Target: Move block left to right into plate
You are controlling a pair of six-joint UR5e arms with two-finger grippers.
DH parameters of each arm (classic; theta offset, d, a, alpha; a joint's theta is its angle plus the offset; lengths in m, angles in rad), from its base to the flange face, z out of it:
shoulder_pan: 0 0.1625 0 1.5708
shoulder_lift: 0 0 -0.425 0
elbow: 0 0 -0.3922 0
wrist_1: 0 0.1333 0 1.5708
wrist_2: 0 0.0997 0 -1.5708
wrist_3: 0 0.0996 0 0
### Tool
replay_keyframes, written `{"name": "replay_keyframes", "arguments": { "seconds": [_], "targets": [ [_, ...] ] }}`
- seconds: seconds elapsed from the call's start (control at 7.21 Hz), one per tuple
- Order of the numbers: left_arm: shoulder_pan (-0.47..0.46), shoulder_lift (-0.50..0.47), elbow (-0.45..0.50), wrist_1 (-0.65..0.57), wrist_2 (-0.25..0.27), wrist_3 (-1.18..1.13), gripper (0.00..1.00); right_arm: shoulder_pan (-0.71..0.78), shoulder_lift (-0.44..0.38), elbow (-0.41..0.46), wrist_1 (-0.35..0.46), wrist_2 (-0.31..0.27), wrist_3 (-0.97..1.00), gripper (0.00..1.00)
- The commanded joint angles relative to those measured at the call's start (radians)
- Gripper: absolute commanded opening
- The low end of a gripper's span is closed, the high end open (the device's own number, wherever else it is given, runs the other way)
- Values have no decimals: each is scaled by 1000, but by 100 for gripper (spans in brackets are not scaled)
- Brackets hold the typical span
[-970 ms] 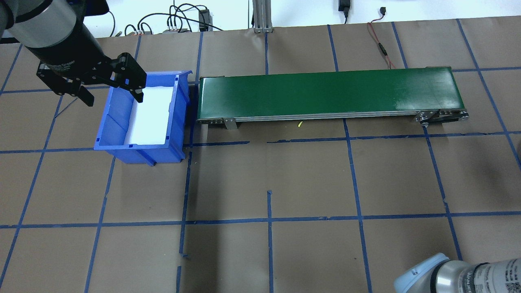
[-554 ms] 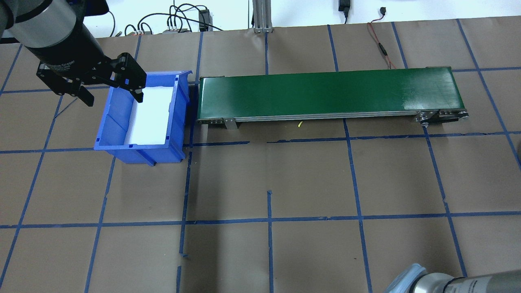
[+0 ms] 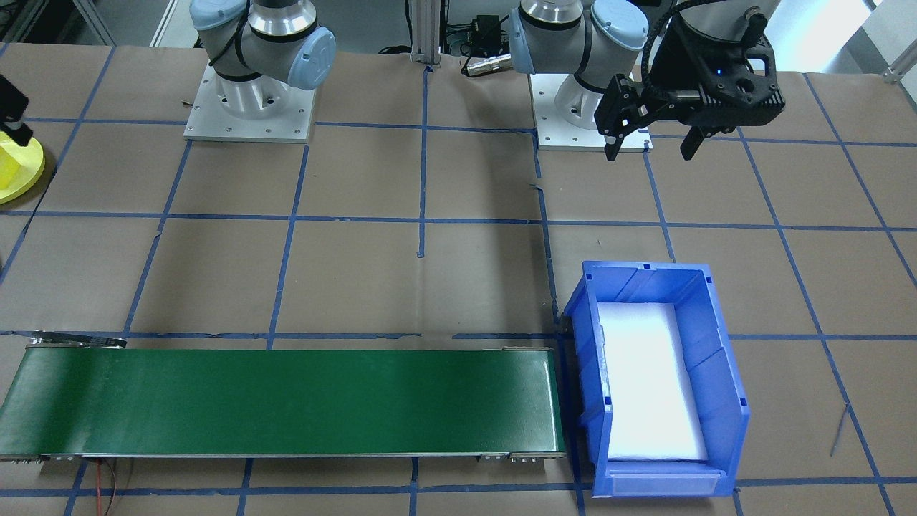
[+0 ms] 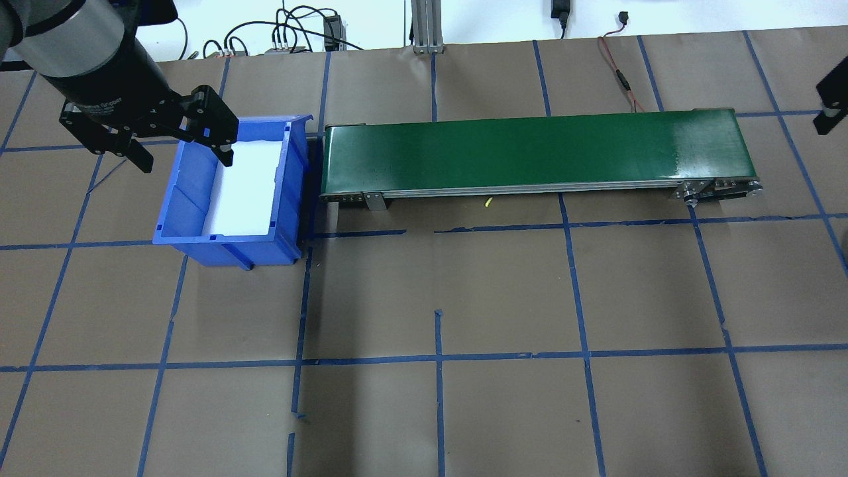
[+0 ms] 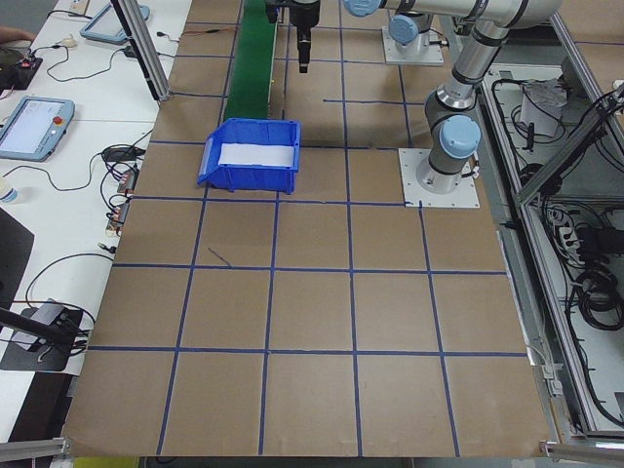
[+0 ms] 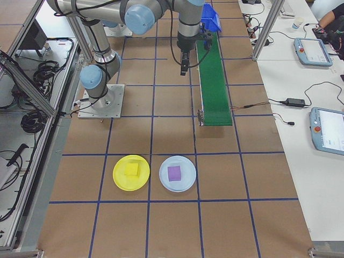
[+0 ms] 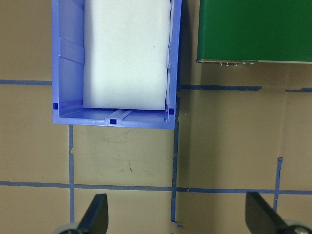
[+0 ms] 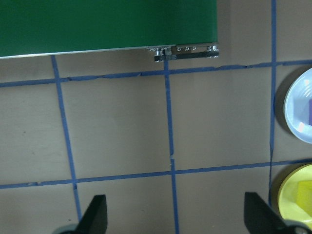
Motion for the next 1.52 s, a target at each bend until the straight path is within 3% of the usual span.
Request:
{"name": "replay_keyframes", "arguments": {
  "seconds": [0.0, 0.28, 0.42, 0.55, 0.83, 0.97, 1.39],
  "targets": [
    [0, 0, 0, 0, 1, 1, 100, 218, -9, -33, 60, -3, 278, 100],
    [2, 0, 0, 0, 0, 1, 100, 336, -12, -28, 40, 16, 449, 99],
    [0, 0, 0, 0, 1, 1, 100, 396, -24, -18, -93, 7, 501, 100],
    [0, 0, 0, 0, 1, 0, 100, 404, -25, -9, -128, 13, 506, 100],
    [0, 0, 0, 0, 1, 0, 100, 414, -24, 34, -132, 13, 505, 100],
    [0, 0, 0, 0, 1, 1, 100, 418, -27, 68, -209, 13, 505, 100],
    [0, 0, 0, 0, 1, 0, 100, 449, -22, 102, -221, 22, 493, 100]
  ]
}}
